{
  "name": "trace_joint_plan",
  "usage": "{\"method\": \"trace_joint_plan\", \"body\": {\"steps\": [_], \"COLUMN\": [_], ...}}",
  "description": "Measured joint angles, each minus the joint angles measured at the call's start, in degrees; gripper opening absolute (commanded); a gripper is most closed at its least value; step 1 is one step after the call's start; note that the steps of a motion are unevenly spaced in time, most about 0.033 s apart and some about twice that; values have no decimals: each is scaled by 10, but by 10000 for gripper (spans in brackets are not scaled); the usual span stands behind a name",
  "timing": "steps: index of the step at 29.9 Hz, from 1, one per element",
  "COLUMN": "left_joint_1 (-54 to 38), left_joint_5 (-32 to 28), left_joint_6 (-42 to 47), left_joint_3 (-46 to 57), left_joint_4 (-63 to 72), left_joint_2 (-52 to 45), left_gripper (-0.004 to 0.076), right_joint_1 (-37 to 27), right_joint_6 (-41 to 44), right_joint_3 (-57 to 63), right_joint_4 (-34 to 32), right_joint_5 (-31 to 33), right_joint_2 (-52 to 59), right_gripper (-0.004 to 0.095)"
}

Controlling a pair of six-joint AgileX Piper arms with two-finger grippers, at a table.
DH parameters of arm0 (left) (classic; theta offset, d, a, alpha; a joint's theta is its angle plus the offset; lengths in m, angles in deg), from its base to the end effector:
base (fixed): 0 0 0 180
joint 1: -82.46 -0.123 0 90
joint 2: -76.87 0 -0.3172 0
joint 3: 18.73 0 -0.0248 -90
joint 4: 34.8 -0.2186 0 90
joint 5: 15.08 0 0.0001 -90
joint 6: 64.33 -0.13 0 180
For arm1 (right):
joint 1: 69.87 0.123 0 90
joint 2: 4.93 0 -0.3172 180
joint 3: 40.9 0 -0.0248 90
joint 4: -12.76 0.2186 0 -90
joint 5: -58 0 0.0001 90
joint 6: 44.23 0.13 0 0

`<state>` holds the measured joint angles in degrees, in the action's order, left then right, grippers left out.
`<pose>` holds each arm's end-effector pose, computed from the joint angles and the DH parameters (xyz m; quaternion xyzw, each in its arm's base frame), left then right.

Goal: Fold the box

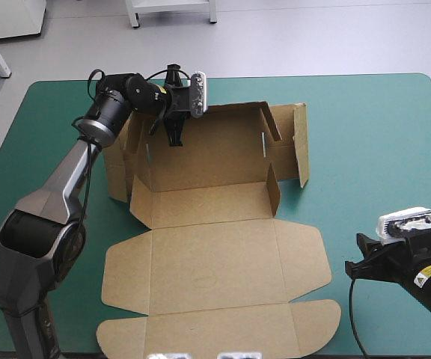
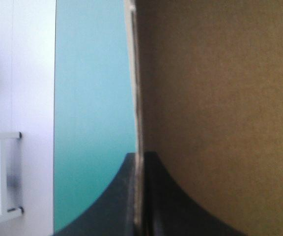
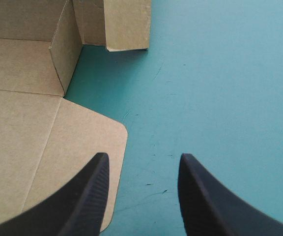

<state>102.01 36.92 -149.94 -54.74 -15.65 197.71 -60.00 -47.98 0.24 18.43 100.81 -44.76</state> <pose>0.4283 -0.1878 0.3505 0.6997 0.5945 0.0640 0.3911 0.0737 0.0217 0.3130 -0.0884 0.8767 0.0718 0.4674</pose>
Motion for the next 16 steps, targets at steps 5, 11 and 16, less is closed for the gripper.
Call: {"method": "trace_joint_plan", "body": {"steps": [5, 11, 16], "left_joint_1": [57, 141, 217], "left_joint_5": [-34, -106, -195], "left_joint_6": [25, 174, 373], "left_joint_3": [31, 188, 341], "left_joint_4": [-68, -228, -423], "left_joint_2": [-38, -160, -246], "left_gripper": [-9, -8, -8], "right_joint_1": [0, 0, 0], "right_joint_6": [0, 14, 38], "right_joint_3": [0, 0, -2], "right_joint_4": [0, 0, 0], "right_joint_5": [0, -1, 0], "right_joint_2": [0, -10, -12], "right_gripper": [418, 418, 418]}}
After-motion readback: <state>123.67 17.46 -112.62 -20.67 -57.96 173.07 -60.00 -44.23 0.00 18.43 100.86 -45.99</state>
